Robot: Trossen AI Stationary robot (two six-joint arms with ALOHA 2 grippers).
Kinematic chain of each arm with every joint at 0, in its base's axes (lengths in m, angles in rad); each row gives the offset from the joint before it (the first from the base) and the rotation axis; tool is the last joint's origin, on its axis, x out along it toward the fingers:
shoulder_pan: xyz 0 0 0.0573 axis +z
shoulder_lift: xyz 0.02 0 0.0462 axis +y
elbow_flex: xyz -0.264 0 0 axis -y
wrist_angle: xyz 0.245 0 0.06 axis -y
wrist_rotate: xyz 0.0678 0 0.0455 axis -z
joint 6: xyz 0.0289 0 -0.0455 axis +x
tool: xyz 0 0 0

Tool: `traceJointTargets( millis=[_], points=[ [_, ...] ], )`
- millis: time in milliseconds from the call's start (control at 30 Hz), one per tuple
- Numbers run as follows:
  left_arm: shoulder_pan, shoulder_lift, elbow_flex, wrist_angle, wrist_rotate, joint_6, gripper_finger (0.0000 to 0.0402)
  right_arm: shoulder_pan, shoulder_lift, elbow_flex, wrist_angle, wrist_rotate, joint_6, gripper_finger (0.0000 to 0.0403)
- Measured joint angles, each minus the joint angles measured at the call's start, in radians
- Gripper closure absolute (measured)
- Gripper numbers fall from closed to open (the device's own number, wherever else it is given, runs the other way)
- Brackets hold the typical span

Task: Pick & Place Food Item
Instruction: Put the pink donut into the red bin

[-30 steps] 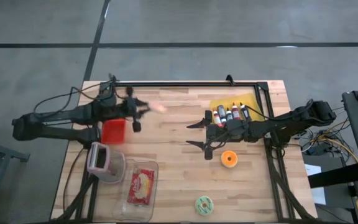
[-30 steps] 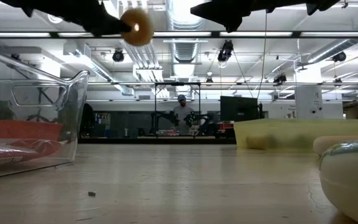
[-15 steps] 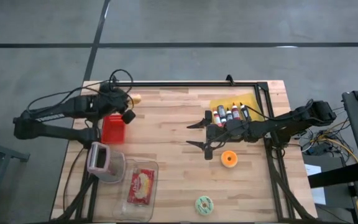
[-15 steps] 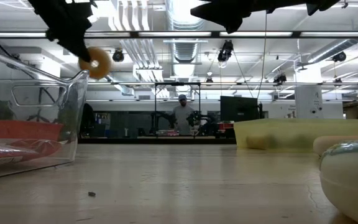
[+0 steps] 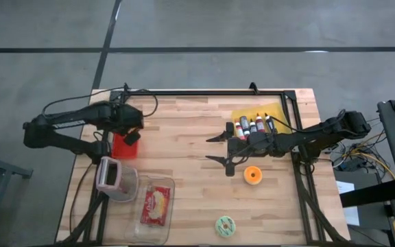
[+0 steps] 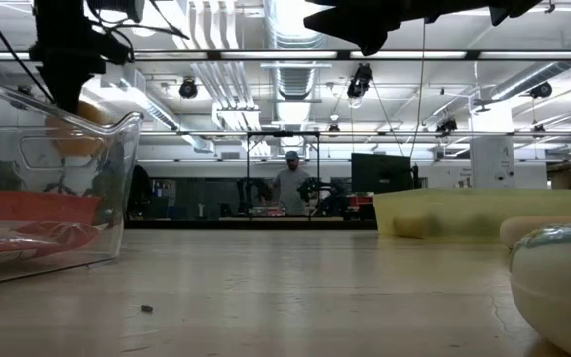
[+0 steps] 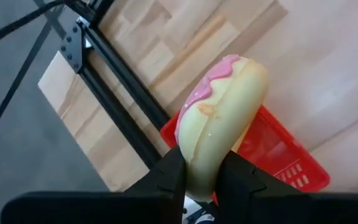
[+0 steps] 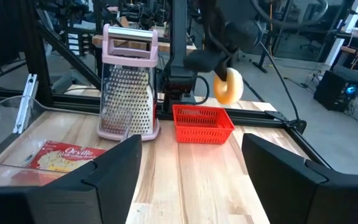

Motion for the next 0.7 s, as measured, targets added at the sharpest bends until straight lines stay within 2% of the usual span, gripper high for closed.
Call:
traceJointTargets(
  millis=[267,433,567,700],
  points=[
    [0.0,0.052,-0.088,0.023,0.021,-0.008,0.033,0.0,0.0,0.0,-0.006,0.0,0.0,0.0121],
    [0.0,0.067,-0.18,0.103,0.03,-0.008,0.033,0.0,0.0,0.0,-0.006,0.0,0.0,0.012],
    [0.0,0.075,-0.251,0.197,0.066,0.025,0.033,0.0,0.0,0.0,-0.006,0.0,0.0,0.0124],
    [0.0,0.08,-0.288,0.216,0.116,0.055,0.033,0.0,0.0,0.0,-0.006,0.0,0.0,0.0126]
  ],
)
